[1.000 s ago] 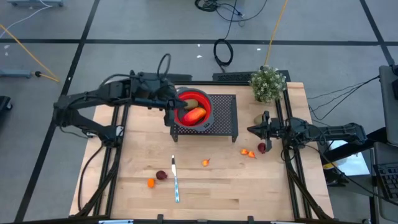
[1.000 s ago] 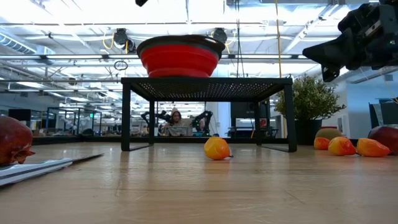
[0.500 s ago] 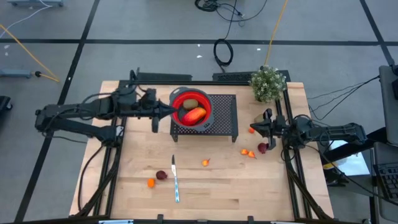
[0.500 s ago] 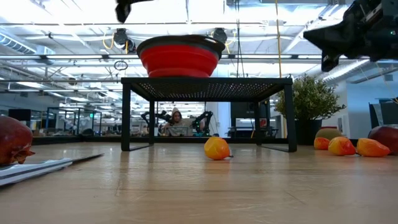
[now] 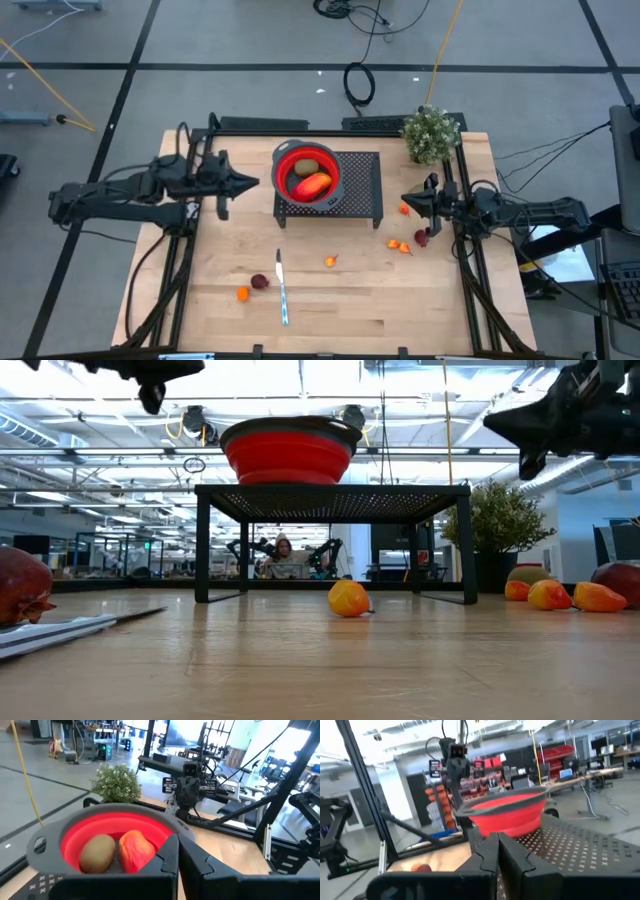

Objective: Pick & Place Fruit
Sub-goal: Put the kiwi into the strainer on the shelf

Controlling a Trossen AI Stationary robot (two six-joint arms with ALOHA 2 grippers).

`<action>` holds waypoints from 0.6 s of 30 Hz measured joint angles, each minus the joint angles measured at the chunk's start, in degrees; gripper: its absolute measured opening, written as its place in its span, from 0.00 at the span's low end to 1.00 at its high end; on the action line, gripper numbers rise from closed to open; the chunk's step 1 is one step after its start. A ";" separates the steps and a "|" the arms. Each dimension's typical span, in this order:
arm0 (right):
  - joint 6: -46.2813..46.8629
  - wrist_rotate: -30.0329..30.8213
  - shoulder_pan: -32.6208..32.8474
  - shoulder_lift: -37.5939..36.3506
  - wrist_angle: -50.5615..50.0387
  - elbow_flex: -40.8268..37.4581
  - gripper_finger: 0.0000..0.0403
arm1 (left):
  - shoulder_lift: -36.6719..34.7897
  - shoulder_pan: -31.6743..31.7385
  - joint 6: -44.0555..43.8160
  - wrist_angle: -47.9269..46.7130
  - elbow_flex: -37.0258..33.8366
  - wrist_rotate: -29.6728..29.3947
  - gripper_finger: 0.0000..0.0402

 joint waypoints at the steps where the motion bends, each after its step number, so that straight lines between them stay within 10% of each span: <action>1: -0.10 0.74 0.00 0.13 -0.79 1.06 0.00 | -1.16 0.00 0.50 0.39 -0.86 -0.03 0.02; 18: -1.80 2.81 -0.02 11.59 -30.15 25.16 0.00 | -16.77 0.00 0.52 11.84 -19.64 0.38 0.02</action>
